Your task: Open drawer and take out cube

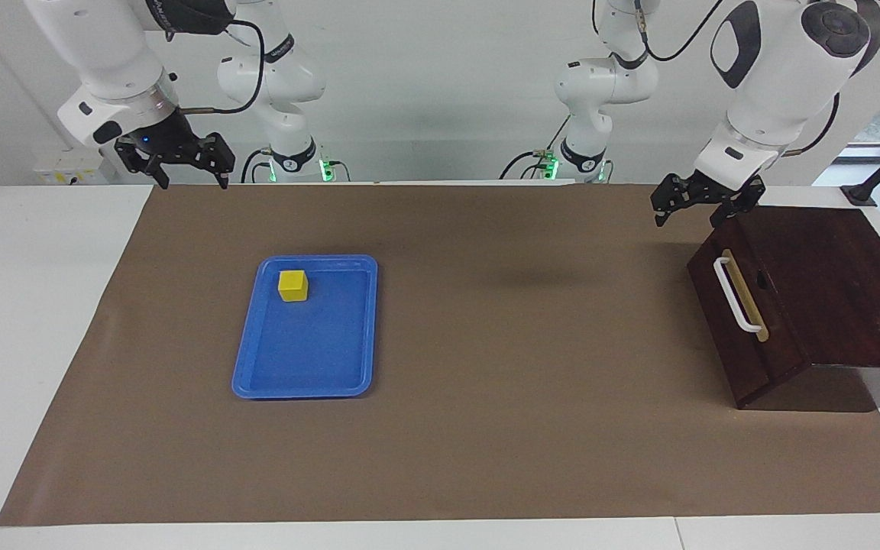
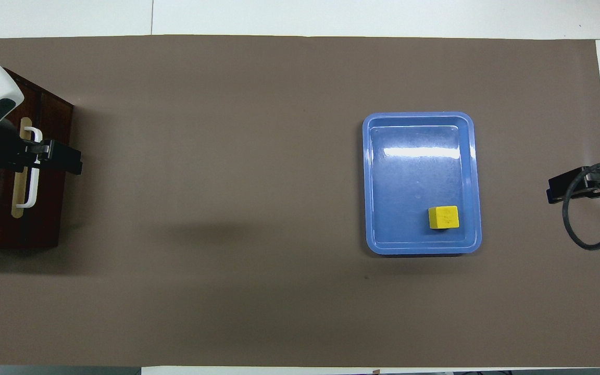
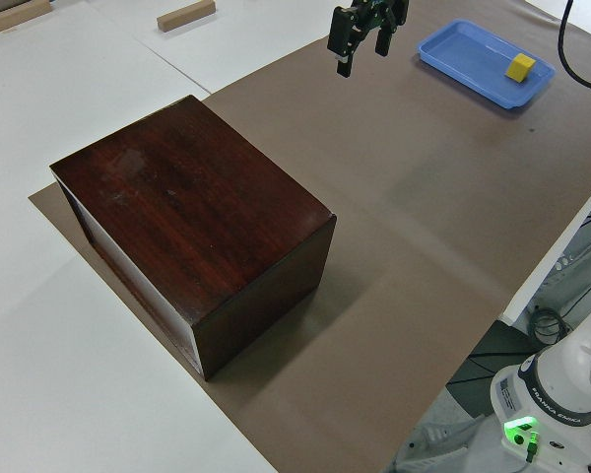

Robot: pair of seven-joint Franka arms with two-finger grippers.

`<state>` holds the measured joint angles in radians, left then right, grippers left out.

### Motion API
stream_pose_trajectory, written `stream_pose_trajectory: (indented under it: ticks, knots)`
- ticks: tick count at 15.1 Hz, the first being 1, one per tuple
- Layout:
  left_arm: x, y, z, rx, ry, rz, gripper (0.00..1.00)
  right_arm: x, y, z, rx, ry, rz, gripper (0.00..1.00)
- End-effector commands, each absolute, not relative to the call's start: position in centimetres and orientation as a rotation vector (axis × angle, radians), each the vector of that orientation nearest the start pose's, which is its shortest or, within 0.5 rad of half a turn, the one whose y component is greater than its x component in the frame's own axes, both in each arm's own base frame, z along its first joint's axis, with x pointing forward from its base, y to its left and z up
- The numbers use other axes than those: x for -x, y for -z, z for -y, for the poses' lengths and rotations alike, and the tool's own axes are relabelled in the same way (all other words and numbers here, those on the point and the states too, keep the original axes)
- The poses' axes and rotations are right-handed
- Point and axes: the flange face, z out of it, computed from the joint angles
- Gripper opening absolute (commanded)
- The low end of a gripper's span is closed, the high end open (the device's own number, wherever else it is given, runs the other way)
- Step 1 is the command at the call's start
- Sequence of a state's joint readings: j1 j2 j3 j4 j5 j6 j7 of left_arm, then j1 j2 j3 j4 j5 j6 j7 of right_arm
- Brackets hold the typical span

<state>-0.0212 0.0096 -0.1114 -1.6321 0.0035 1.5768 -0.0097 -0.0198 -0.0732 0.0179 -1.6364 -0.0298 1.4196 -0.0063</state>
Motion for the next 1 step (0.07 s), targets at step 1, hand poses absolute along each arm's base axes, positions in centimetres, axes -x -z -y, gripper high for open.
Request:
stream_pose_trajectory:
  ticks: [1]
  knots:
    - [-54.77, -59.57, 7.07, 3.144, -0.095, -0.195, 1.00, -51.21, -62.45, 0.70, 3.154, -0.225, -0.034, 1.00]
